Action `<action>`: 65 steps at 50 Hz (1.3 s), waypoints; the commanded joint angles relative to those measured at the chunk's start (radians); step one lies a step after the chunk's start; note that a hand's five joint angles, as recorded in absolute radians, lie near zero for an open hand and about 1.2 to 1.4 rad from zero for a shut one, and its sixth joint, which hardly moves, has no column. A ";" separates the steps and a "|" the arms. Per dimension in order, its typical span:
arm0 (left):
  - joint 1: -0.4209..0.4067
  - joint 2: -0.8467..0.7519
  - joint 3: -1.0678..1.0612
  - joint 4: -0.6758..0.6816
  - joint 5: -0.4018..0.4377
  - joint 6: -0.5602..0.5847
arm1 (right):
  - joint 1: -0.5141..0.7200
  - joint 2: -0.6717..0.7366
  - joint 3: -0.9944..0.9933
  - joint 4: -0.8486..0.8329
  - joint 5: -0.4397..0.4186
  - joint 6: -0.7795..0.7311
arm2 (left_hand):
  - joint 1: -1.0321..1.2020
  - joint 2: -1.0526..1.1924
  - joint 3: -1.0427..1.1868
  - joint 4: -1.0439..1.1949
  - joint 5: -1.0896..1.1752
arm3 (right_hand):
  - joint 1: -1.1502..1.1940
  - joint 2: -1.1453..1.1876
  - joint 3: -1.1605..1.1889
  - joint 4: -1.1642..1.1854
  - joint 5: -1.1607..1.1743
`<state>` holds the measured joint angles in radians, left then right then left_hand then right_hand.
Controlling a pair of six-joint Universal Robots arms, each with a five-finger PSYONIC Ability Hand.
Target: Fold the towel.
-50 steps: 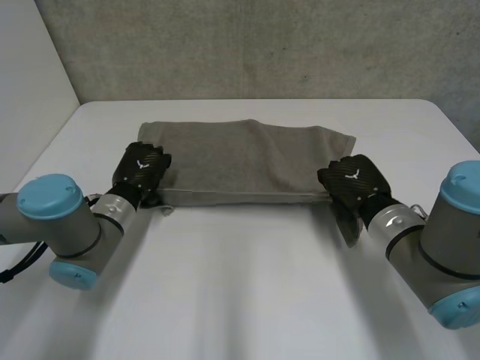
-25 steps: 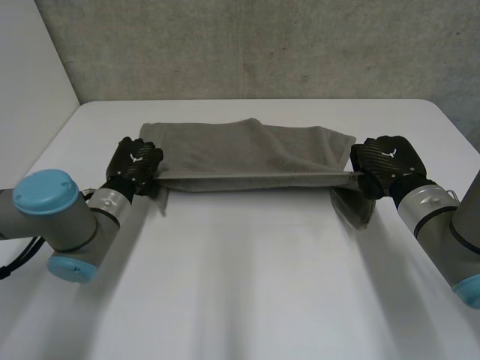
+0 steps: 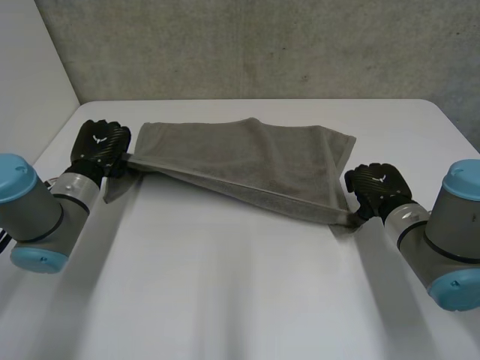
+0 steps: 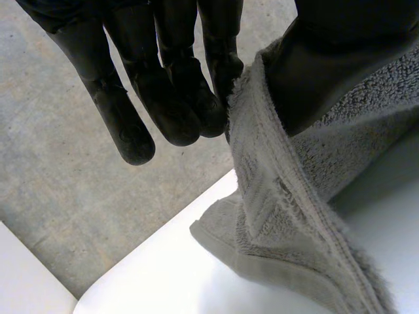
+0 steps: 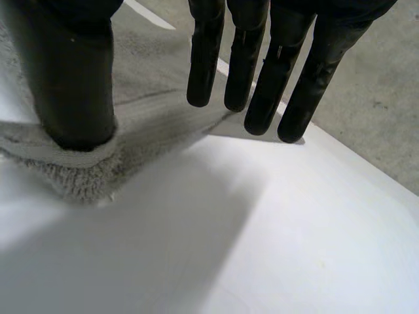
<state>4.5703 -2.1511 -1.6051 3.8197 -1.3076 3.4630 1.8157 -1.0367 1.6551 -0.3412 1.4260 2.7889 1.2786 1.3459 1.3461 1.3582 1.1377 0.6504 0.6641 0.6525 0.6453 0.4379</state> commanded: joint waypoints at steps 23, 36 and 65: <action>0.015 -0.004 -0.001 0.000 -0.002 0.002 | 0.031 0.007 -0.034 0.185 0.004 0.124 | 0.118 0.050 0.050 0.038 0.084 | 0.022 0.008 0.019 0.027 0.060; 0.013 -0.004 0.001 0.000 -0.002 0.002 | 0.030 0.072 -0.060 0.179 -0.007 0.133 | 0.118 0.050 0.050 0.038 0.084 | 0.676 0.663 0.674 0.681 0.714; 0.013 0.580 0.063 -0.384 0.206 -0.154 | -0.072 -0.301 -0.647 0.867 -0.175 -0.237 | 0.118 0.050 0.050 0.038 0.084 | 0.746 0.732 0.744 0.751 0.784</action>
<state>4.5719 -1.5371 -1.5796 3.5188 -1.1460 3.3314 1.7374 -1.4664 1.0572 0.4260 1.1899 2.7508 1.2904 1.3459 1.3463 1.3626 1.1535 1.3340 1.3230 1.3348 1.3381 1.1662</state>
